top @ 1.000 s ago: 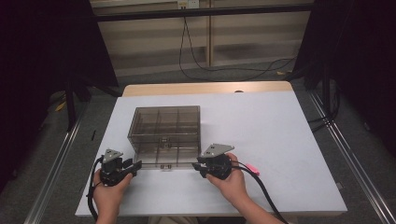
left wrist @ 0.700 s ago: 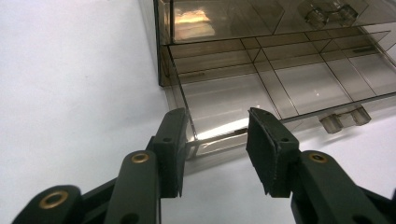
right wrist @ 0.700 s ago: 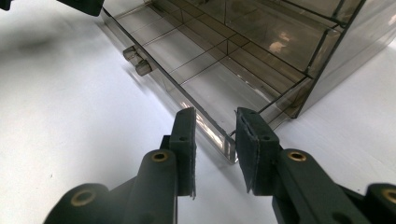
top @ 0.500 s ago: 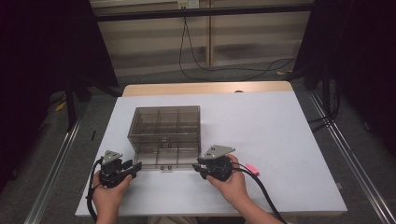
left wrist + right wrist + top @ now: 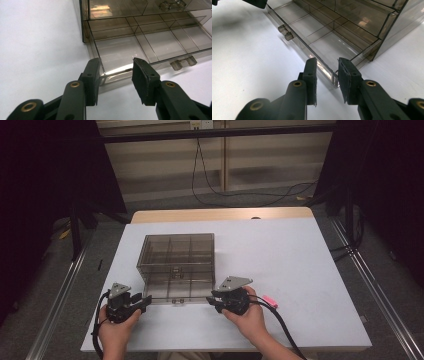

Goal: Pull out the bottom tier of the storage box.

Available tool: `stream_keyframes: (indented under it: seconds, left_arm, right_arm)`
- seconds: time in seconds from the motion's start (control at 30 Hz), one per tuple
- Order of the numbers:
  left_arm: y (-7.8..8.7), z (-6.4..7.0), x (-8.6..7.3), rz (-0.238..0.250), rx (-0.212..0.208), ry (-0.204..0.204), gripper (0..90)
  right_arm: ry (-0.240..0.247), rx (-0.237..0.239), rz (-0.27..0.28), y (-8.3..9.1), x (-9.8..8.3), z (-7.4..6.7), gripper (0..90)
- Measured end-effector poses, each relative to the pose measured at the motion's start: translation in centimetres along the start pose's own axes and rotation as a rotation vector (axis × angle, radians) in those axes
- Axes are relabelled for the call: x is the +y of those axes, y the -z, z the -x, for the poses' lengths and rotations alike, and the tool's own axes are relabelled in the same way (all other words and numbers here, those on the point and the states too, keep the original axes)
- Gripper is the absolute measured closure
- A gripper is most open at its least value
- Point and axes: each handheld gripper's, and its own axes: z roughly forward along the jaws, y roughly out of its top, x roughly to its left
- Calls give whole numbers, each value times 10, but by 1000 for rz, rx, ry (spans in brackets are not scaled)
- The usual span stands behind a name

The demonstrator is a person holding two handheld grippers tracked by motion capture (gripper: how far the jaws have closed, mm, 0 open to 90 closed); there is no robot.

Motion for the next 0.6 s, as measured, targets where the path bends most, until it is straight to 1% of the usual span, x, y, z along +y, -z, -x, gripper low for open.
stream_keyframes:
  seconds: [0.13, 0.6]
  left_arm:
    - [0, 1, -1, 5, -1, 8, 580]
    - [3, 2, -2, -2, 3, -1, 581]
  right_arm:
    - [-7, 6, 0, 1, -1, -1, 699]
    - [5, 11, -2, 2, -2, -3, 698]
